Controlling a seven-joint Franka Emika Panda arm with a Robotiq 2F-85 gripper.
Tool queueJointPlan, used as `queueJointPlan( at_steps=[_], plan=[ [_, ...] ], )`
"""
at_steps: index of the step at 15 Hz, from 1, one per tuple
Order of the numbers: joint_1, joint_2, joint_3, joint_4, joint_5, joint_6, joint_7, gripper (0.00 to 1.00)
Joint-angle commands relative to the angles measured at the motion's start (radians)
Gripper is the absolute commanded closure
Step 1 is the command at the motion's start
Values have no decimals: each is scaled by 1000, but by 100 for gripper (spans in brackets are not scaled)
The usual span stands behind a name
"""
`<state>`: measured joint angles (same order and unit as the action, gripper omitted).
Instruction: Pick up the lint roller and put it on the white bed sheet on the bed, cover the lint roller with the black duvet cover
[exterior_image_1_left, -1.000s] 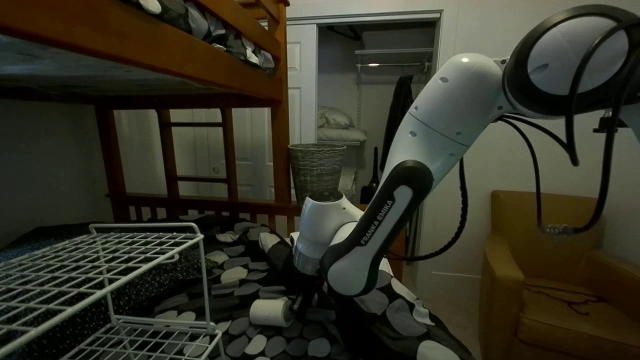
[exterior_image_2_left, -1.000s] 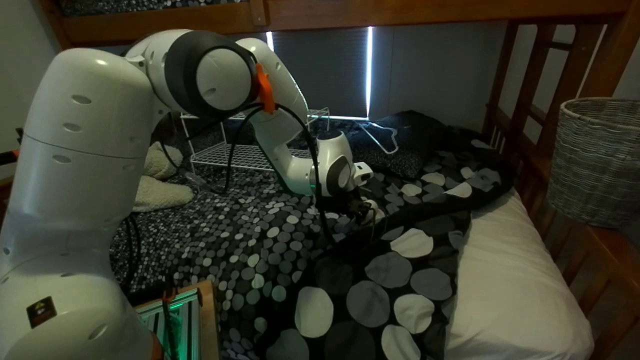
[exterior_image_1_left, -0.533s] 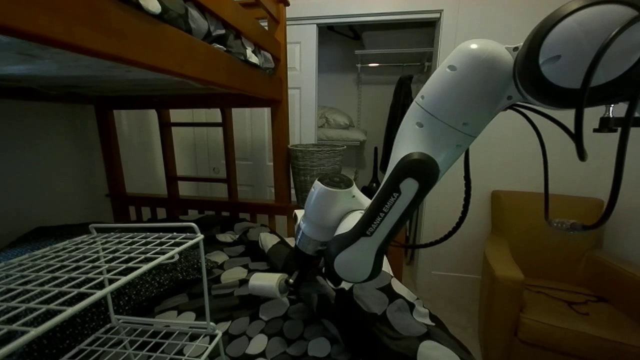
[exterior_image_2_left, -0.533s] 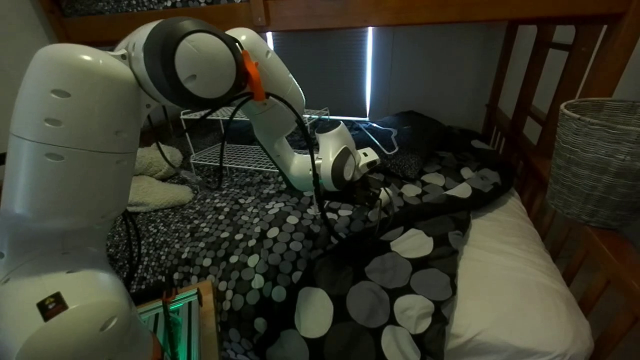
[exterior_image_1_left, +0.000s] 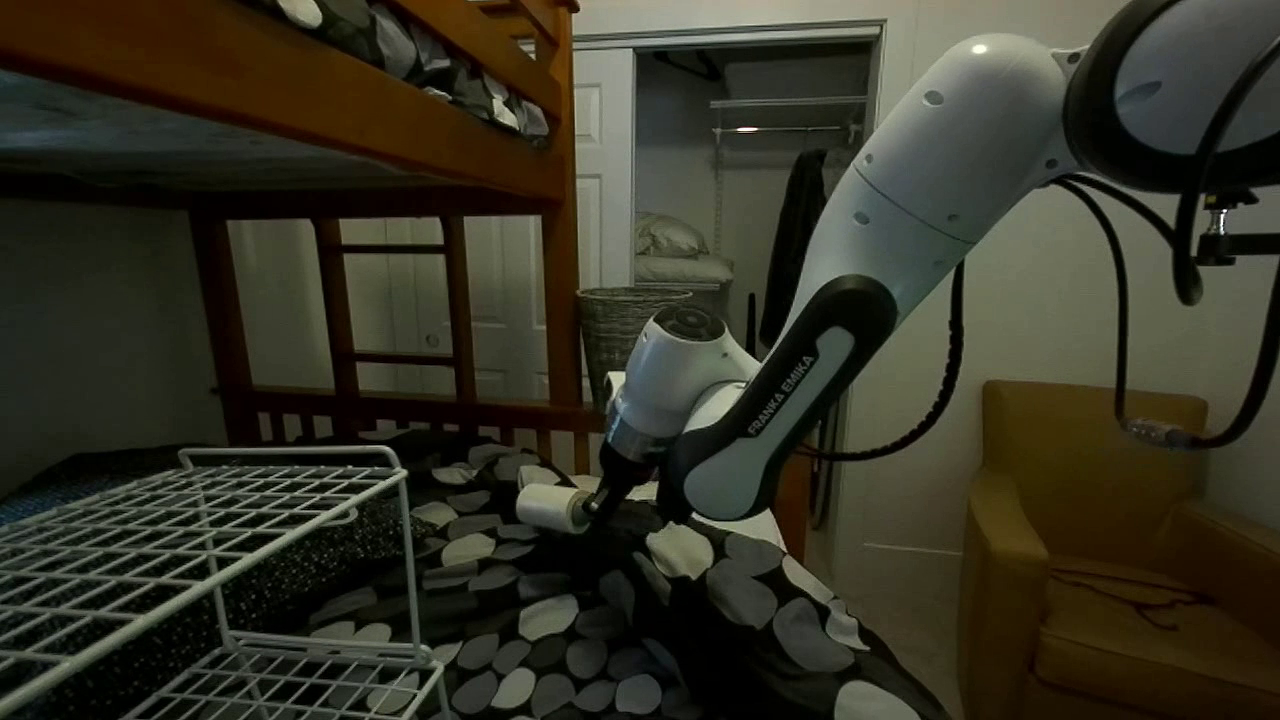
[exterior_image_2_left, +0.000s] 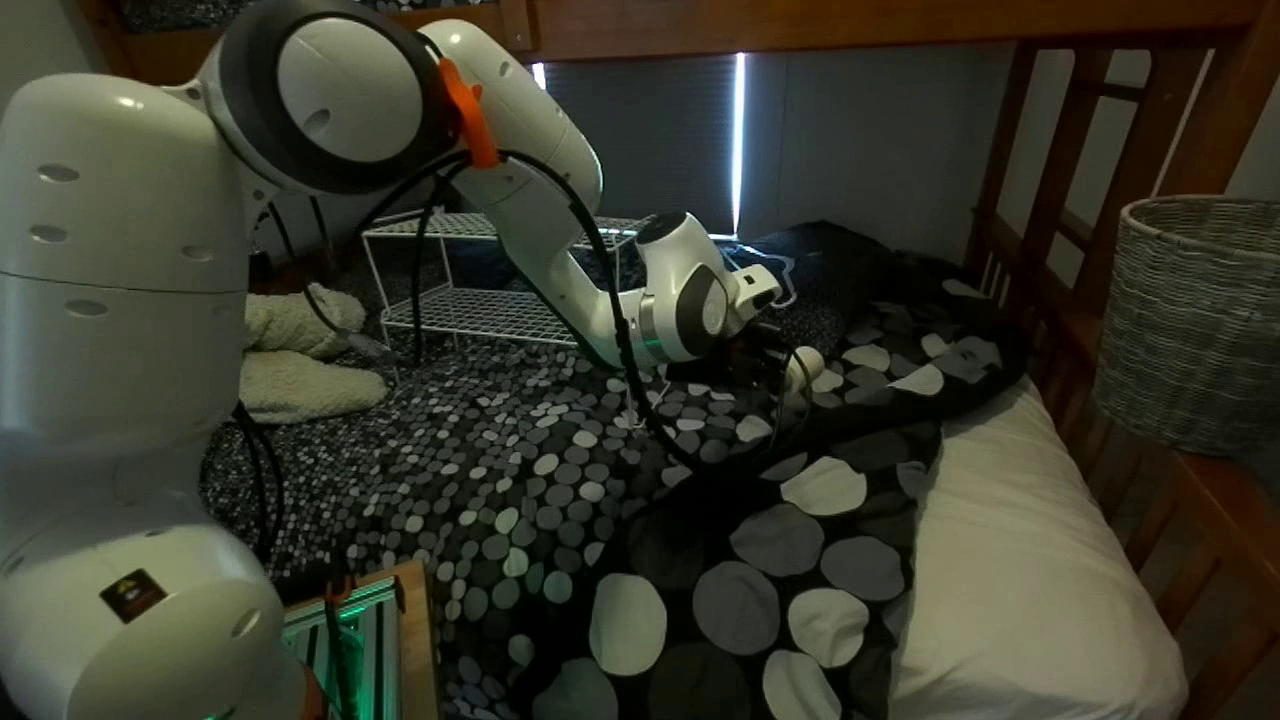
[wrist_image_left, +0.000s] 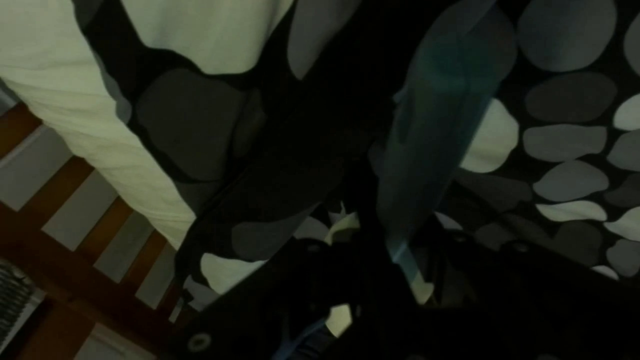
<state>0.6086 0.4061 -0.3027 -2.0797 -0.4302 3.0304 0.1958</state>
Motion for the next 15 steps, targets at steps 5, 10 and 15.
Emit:
queueJointPlan(
  at_steps=[5, 10, 15],
  plan=[
    [1, -7, -15, -3, -1, 0, -2, 79],
    [-48, 29, 2, 18, 15, 32, -36, 95],
    [-174, 77, 31, 41, 16, 134, -110, 95]
  ],
)
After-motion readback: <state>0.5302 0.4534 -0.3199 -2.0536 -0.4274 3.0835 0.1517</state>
